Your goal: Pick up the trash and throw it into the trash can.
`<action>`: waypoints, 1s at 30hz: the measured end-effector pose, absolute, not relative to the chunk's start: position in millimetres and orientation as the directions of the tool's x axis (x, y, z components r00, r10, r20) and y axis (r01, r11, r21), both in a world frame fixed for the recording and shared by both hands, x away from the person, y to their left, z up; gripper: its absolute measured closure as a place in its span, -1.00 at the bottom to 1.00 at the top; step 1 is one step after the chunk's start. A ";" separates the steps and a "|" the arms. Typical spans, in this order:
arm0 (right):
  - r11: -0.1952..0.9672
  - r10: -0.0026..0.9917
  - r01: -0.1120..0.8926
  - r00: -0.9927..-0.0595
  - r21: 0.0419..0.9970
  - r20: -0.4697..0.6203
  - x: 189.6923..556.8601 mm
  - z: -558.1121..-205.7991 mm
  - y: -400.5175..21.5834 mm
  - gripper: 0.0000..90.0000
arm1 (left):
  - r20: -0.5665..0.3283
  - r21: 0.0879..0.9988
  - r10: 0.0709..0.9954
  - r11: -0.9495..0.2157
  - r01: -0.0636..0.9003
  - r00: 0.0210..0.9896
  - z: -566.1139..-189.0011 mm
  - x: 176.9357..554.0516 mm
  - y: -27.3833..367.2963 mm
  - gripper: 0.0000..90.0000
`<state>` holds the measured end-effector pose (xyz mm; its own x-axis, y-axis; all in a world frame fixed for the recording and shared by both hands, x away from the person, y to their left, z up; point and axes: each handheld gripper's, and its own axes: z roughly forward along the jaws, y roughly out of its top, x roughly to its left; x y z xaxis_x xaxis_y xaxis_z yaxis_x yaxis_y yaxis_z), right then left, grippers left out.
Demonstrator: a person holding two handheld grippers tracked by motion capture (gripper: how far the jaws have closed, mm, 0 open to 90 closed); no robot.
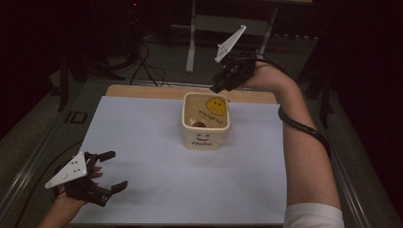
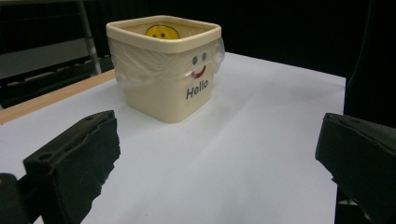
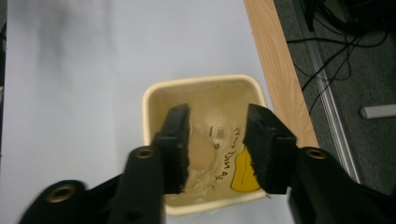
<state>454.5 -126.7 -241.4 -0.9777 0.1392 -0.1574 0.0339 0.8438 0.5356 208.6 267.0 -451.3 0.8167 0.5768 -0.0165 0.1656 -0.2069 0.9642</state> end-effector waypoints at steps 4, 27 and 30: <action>0.834 0.173 0.071 -0.975 0.547 -0.137 449.6 -238.8 -134.1 0.07 | -0.014 0.964 0.578 -0.209 0.165 0.816 -451.0 208.3 267.2 -0.99; 0.755 0.318 0.193 -0.943 0.626 -0.092 408.3 -257.9 -168.4 -0.71 | -0.008 0.963 0.578 -0.215 0.162 0.816 -450.9 208.6 266.7 -0.99; 0.739 0.329 0.208 -0.941 0.641 -0.074 403.2 -265.1 -174.5 -0.73 | -0.007 0.962 0.577 -0.219 0.163 0.817 -451.1 208.5 266.2 -0.99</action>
<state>403.2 -174.5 -265.1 -0.9413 0.3294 -0.0739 0.2083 0.7390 0.6407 208.5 266.2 -451.1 0.8165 0.5773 -0.0073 0.1633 -0.2188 0.9620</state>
